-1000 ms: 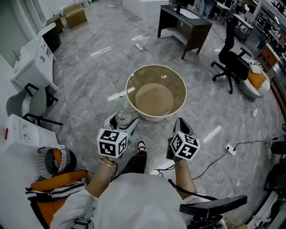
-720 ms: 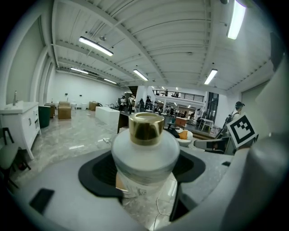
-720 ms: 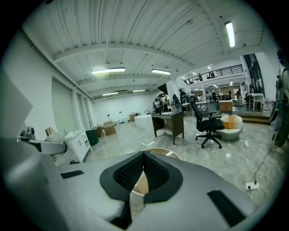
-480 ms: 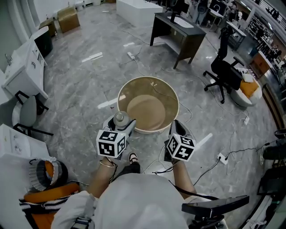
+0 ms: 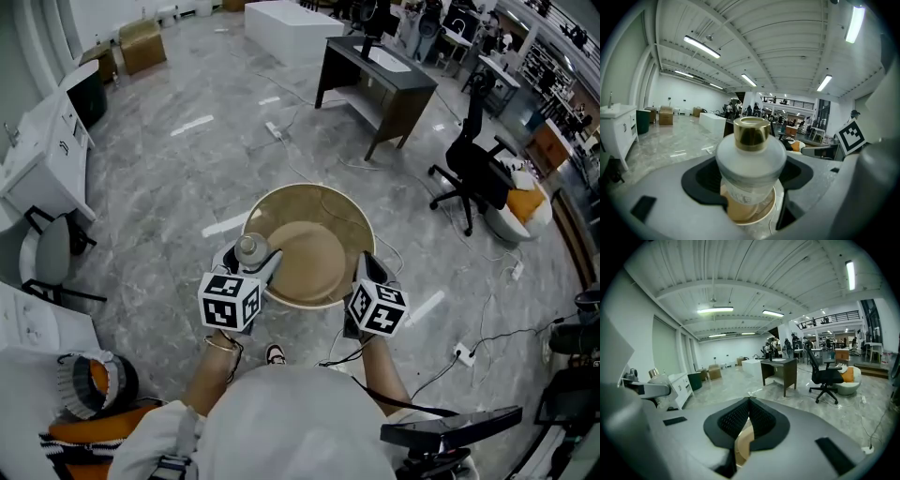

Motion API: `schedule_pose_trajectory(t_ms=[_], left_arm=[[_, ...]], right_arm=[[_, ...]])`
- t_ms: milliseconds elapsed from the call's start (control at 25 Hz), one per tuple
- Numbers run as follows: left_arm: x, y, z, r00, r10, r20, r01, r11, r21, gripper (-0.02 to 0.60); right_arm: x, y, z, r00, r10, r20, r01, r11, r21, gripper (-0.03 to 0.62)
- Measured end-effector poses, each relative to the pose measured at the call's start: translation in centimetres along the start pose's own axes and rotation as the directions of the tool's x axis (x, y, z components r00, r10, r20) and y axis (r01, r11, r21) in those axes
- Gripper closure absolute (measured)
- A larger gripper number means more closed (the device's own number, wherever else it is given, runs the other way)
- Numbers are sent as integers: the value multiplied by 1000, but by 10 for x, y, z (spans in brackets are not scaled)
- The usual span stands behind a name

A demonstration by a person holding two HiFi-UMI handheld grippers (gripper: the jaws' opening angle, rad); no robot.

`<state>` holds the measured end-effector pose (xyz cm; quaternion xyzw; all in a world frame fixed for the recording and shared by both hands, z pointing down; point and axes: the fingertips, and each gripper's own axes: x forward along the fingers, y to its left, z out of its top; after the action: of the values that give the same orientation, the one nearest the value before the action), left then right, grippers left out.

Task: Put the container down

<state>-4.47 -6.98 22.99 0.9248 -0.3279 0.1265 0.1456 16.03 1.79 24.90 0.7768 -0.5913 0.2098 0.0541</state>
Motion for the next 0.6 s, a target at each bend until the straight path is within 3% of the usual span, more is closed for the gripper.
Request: schedule_pose_trajectory(t_ms=[440, 600], left_arm=[[59, 15, -8, 998, 22, -55, -23, 1000, -14, 244], [75, 8, -19, 995, 51, -82, -57, 996, -69, 244]], right_arm=[[59, -37, -9, 997, 12, -72, -11, 1000, 19, 571], [88, -54, -22, 989, 65, -135, -60, 997, 40, 571]])
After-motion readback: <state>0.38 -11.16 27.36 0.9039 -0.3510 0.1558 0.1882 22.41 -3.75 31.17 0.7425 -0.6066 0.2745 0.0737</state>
